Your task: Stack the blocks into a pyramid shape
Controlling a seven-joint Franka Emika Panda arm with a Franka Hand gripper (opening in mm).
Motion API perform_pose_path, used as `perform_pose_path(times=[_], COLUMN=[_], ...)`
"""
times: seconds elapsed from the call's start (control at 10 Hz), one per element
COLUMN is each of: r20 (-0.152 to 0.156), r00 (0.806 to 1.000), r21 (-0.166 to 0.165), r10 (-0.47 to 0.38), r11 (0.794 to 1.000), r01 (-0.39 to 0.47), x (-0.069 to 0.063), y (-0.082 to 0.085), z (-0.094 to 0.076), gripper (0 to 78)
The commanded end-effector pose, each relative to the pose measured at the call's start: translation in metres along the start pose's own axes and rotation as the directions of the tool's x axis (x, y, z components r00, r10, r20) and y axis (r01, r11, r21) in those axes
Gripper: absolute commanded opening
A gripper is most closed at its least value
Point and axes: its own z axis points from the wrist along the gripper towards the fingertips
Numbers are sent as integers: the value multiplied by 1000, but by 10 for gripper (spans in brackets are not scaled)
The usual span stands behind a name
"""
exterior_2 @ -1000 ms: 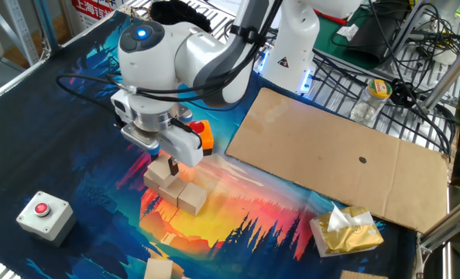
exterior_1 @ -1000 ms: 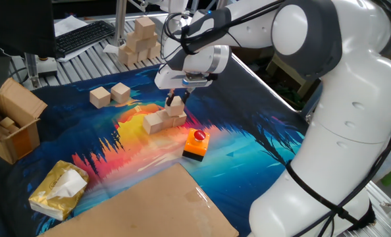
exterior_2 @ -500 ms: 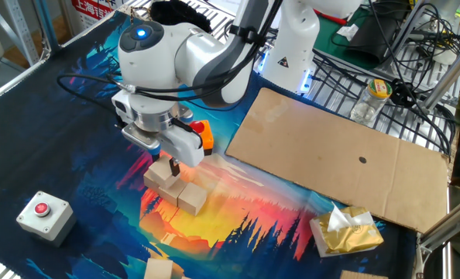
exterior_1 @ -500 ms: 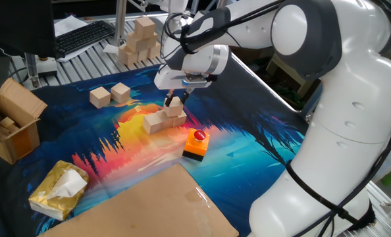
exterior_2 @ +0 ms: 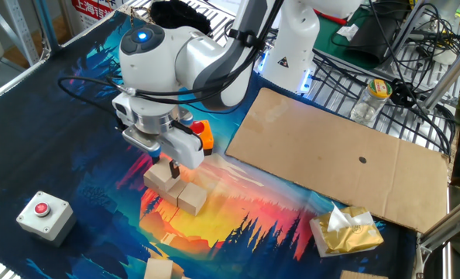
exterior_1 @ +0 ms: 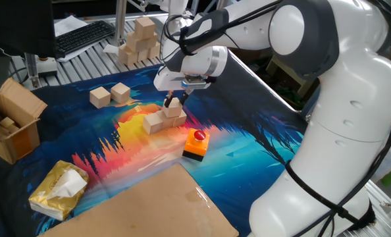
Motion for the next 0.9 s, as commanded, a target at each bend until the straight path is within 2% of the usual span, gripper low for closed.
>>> perform_pose_path(times=[0.1, 0.9], r20=[-5, -21], r00=[1000, 998], r21=[15, 32], r10=[26, 52], r11=[1000, 998], r01=[-26, -51], x=[-2, -1], y=[2, 5], z=[-3, -2], gripper=[11, 11])
